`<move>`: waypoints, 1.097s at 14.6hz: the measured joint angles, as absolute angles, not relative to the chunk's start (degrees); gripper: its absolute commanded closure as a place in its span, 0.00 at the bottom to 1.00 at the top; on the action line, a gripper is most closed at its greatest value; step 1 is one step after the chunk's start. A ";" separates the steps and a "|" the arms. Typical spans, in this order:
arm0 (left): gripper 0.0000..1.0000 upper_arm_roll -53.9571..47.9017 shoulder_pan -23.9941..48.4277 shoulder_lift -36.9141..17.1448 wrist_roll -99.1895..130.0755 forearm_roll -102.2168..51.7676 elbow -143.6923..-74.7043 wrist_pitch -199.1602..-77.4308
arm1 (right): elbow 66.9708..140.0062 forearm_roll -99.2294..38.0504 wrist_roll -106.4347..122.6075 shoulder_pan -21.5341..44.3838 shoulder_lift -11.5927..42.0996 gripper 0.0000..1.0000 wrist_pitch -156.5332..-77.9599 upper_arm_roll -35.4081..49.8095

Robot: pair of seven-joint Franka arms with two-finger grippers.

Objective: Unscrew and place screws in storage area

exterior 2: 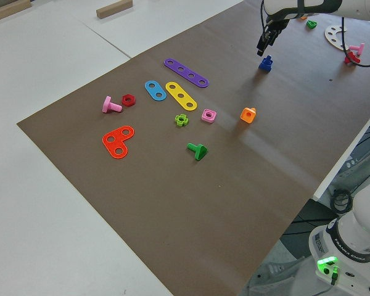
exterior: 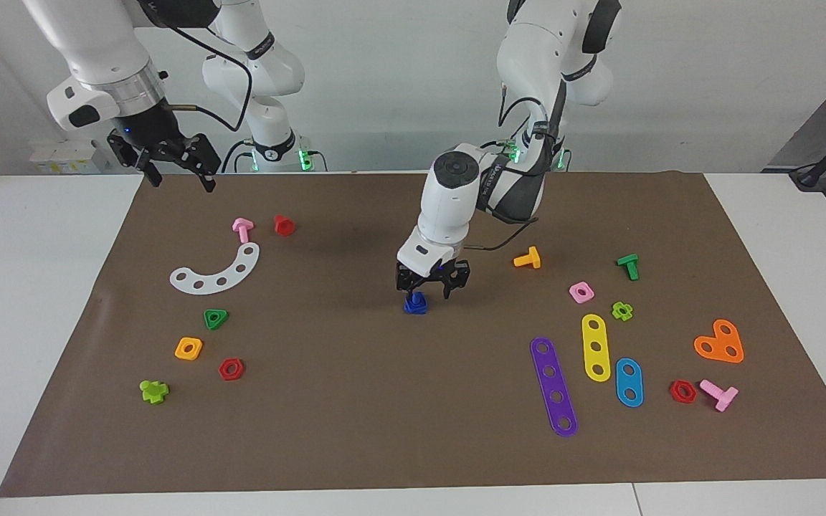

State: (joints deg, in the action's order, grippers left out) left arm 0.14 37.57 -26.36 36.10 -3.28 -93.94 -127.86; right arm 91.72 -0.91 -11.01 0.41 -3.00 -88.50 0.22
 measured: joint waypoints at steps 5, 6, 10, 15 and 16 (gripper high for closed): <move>0.19 0.17 38.01 -27.77 36.12 -3.14 -94.01 -130.46 | 91.72 -0.91 -11.01 0.41 -3.00 0.00 -88.50 0.21; 0.19 0.17 38.02 -27.99 36.12 -3.07 -94.17 -130.89 | 91.72 -0.91 -11.01 0.41 -3.00 0.00 -88.50 0.21; 0.20 0.11 38.13 -28.49 36.11 -2.93 -95.18 -132.27 | 91.72 -0.91 -11.01 0.41 -3.00 0.00 -88.50 0.21; 0.23 0.04 38.98 -28.63 36.11 -2.88 -96.65 -133.40 | 91.72 -0.91 -11.01 0.40 -3.00 0.00 -88.50 0.21; 0.23 0.04 39.06 -28.63 36.11 -2.87 -96.75 -133.41 | 91.72 -0.91 -11.01 0.40 -3.00 0.00 -88.50 0.21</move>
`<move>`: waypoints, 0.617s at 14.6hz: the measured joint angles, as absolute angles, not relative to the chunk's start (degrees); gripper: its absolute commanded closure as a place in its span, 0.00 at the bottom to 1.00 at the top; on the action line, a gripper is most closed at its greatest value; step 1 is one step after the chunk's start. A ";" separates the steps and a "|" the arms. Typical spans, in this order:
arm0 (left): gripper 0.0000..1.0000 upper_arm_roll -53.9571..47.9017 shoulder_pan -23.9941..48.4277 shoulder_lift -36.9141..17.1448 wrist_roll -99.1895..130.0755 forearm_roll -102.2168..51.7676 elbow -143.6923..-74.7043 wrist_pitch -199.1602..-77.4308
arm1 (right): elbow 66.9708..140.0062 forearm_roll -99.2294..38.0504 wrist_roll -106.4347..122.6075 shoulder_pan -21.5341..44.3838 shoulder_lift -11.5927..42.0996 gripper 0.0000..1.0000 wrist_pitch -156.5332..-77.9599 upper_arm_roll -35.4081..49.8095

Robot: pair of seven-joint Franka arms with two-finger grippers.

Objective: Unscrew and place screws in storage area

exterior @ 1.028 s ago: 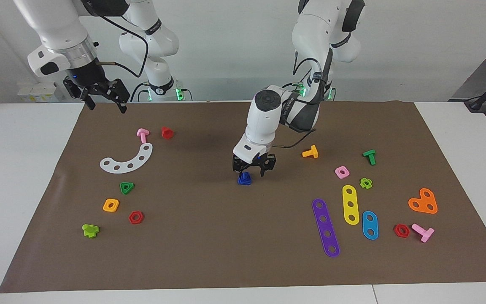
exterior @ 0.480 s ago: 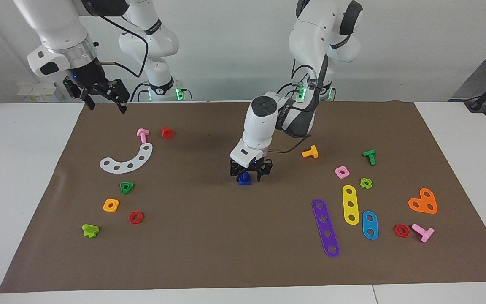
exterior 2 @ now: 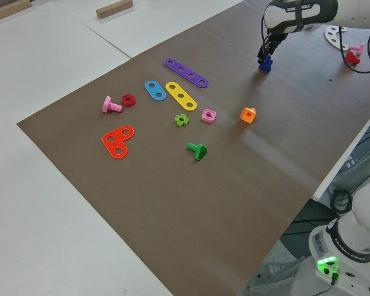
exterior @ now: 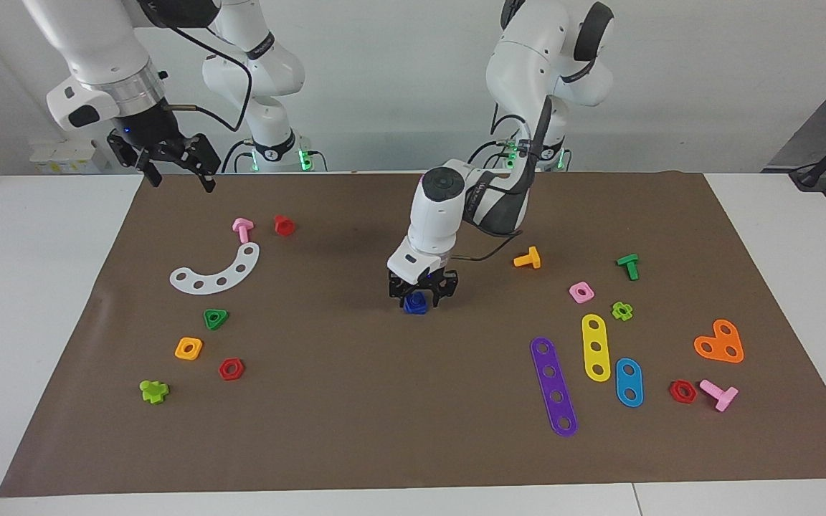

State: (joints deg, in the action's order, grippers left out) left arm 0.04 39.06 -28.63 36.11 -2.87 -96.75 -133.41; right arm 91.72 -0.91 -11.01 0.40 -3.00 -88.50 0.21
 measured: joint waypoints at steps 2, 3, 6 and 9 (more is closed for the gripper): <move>0.25 0.05 39.35 -28.64 36.11 -2.85 -97.39 -133.42 | 91.72 -0.91 -11.01 0.40 -3.00 0.00 -88.50 0.21; 0.26 0.05 39.48 -28.64 36.11 -2.85 -97.65 -133.47 | 91.72 -0.91 -11.01 0.39 -3.00 0.00 -88.50 0.21; 0.27 0.06 39.54 -28.64 36.11 -2.85 -97.87 -133.53 | 91.76 -0.91 -11.01 0.39 -3.00 0.00 -88.50 0.20; 0.31 0.06 39.54 -28.64 36.11 -2.85 -97.89 -133.55 | 91.79 -0.91 -11.01 0.39 -3.00 0.00 -88.50 0.20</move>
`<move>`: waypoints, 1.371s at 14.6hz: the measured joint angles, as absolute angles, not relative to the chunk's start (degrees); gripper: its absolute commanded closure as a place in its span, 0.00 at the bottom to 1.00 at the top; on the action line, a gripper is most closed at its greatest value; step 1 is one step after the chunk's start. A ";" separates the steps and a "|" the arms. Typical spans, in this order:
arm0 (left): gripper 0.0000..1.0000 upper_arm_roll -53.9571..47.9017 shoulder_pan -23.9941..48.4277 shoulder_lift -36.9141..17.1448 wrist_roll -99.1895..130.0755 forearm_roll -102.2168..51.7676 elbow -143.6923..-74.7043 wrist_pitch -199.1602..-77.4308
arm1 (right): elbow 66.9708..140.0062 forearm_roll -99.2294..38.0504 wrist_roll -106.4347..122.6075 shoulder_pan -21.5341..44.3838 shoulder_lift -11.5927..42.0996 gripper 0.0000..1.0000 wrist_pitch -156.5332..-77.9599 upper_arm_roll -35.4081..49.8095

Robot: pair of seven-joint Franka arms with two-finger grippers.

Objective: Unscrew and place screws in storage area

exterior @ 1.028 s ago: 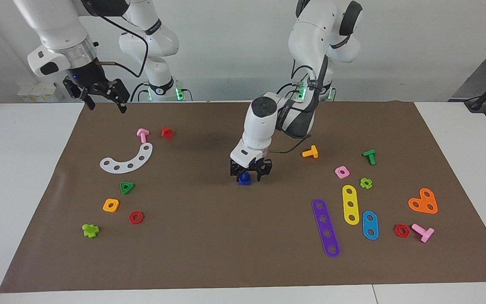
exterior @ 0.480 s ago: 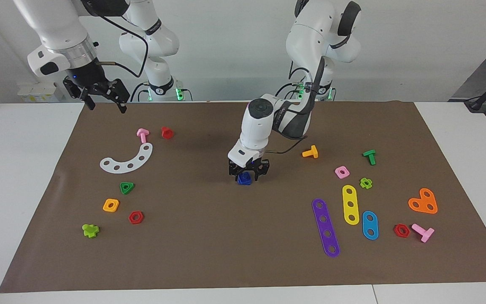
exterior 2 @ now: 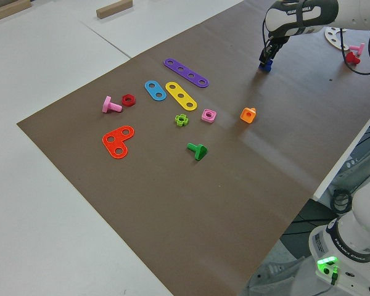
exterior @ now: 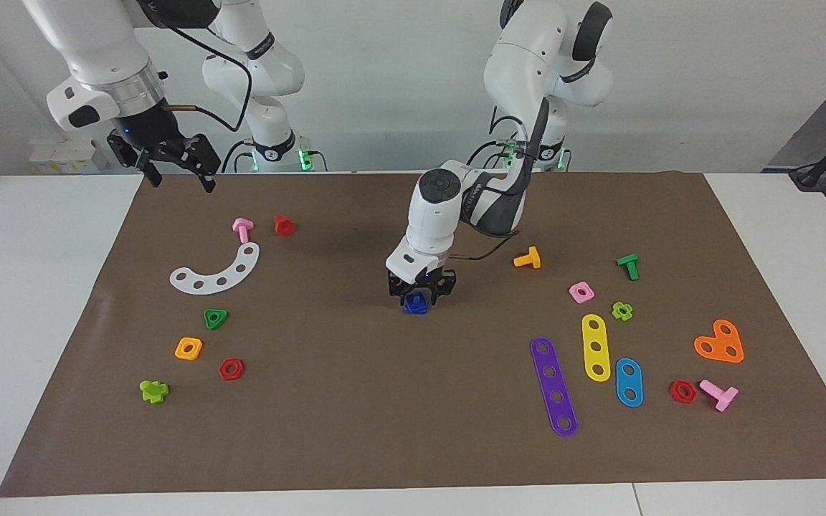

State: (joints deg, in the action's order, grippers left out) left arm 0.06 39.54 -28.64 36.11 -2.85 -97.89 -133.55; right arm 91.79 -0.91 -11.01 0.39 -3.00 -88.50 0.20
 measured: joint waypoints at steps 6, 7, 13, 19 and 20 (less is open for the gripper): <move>0.33 0.06 39.54 -28.64 36.45 -2.85 -98.22 -133.58 | 91.83 -0.91 -11.01 0.39 -3.00 0.00 -88.50 0.19; 0.34 0.06 39.54 -28.64 37.00 -2.85 -98.27 -133.58 | 91.84 -0.91 -11.01 0.39 -3.00 0.00 -88.50 0.19; 0.37 0.02 39.60 -28.64 39.42 -2.86 -98.32 -133.71 | 91.86 -0.91 -11.01 0.38 -3.00 0.00 -88.50 0.19; 0.41 0.02 39.99 -28.64 41.80 -2.86 -98.42 -133.75 | 91.87 -0.91 -11.01 0.38 -3.00 0.00 -88.50 0.18; 0.42 0.02 40.03 -28.64 42.06 -2.86 -98.43 -133.77 | 91.87 -0.91 -11.01 0.38 -3.00 0.00 -88.50 0.18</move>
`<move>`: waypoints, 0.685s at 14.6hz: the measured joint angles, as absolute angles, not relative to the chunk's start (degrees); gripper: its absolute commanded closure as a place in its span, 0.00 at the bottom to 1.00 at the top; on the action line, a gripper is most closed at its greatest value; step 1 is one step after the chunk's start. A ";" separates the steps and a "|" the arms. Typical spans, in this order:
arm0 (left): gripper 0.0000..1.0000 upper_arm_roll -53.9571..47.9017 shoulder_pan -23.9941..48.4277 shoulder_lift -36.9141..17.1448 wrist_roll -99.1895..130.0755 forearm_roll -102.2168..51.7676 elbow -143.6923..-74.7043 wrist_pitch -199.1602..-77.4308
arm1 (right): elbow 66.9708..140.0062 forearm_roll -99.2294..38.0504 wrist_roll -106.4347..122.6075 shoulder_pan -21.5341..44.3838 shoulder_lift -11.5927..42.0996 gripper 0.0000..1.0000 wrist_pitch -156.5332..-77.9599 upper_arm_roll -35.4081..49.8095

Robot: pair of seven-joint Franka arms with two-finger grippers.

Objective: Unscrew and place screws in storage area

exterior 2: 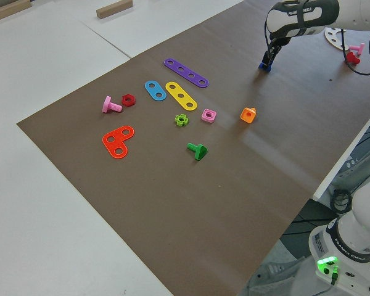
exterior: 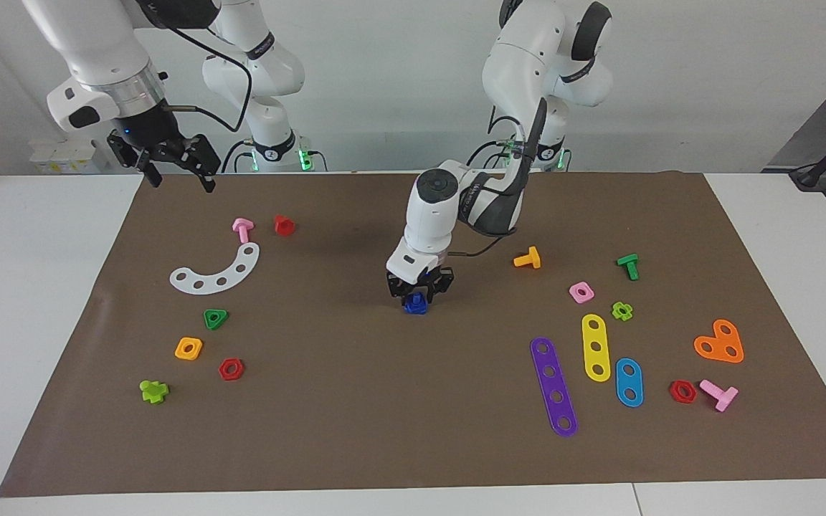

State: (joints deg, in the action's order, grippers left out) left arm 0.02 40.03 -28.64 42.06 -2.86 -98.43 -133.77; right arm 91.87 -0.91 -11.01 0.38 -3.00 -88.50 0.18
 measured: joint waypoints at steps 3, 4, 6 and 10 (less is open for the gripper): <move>0.46 0.04 40.03 -28.64 42.34 -2.86 -98.46 -133.86 | 91.87 -0.91 -11.01 0.38 -3.00 0.00 -88.50 0.18; 0.47 0.04 40.03 -28.64 42.37 -2.86 -98.48 -133.88 | 91.87 -0.91 -11.01 0.38 -3.00 0.00 -88.50 0.18; 0.50 0.04 40.03 -28.64 42.41 -2.86 -98.51 -133.94 | 91.87 -0.91 -11.01 0.38 -3.00 0.00 -88.50 0.18; 0.57 0.07 40.03 -28.63 42.45 -2.86 -98.52 -133.99 | 91.87 -0.91 -11.01 0.38 -3.00 0.00 -88.50 0.18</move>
State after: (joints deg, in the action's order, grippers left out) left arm 0.07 40.03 -28.63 42.45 -2.86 -98.52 -133.99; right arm 91.87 -0.91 -11.01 0.38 -3.00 -88.50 0.18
